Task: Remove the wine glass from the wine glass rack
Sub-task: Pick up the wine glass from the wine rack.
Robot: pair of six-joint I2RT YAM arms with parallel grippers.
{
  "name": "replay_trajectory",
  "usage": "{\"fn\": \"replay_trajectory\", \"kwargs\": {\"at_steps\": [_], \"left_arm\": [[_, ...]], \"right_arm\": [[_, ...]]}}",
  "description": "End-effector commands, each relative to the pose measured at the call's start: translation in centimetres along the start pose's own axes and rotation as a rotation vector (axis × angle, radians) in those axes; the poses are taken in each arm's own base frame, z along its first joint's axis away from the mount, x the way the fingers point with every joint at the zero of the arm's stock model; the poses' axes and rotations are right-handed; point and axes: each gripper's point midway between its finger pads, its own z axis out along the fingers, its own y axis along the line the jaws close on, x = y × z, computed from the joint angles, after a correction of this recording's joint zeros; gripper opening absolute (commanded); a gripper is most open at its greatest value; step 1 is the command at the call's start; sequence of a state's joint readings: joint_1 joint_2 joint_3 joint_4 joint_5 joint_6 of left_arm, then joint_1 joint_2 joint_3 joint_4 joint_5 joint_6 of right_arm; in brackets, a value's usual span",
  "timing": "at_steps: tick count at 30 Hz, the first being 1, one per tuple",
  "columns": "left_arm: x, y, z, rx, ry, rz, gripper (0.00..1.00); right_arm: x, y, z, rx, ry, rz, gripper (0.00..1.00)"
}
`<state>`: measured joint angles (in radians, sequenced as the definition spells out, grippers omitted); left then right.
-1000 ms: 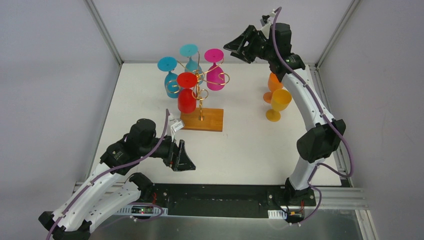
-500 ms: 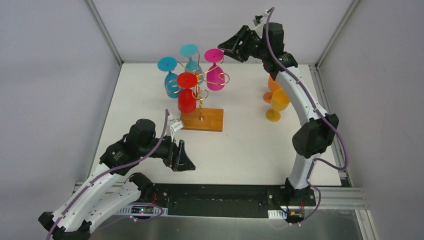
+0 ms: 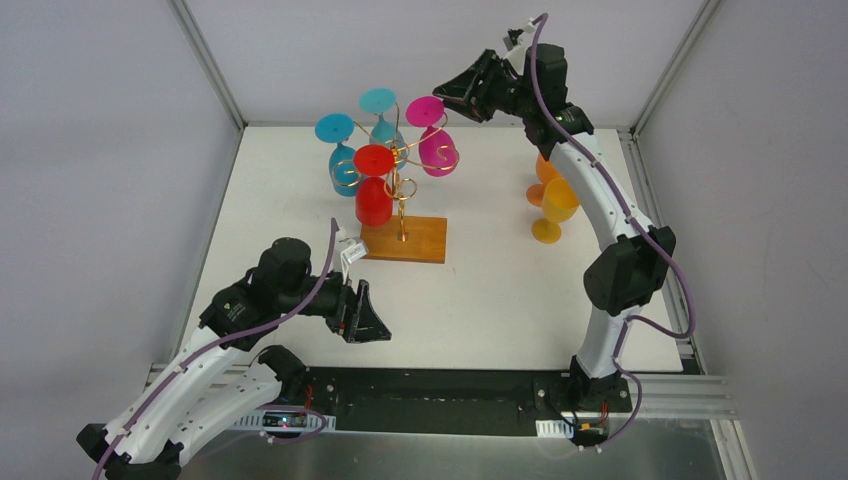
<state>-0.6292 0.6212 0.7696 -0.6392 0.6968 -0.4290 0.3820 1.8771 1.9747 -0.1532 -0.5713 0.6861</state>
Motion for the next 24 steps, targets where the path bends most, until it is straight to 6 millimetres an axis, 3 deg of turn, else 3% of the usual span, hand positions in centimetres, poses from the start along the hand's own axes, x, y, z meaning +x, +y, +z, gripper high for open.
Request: {"fn": "replay_trajectory", "kwargs": {"at_steps": [1,24], "left_arm": [[-0.1,0.1,0.0,0.002,-0.010,0.031,0.81],[-0.1,0.2,0.2,-0.005,-0.004,0.024,0.82]], "right_arm": [[-0.6,3.8,-0.5,-0.115,-0.003,-0.029,0.46],[2.3,2.5,-0.1,-0.083,0.115,-0.009,0.42]]}}
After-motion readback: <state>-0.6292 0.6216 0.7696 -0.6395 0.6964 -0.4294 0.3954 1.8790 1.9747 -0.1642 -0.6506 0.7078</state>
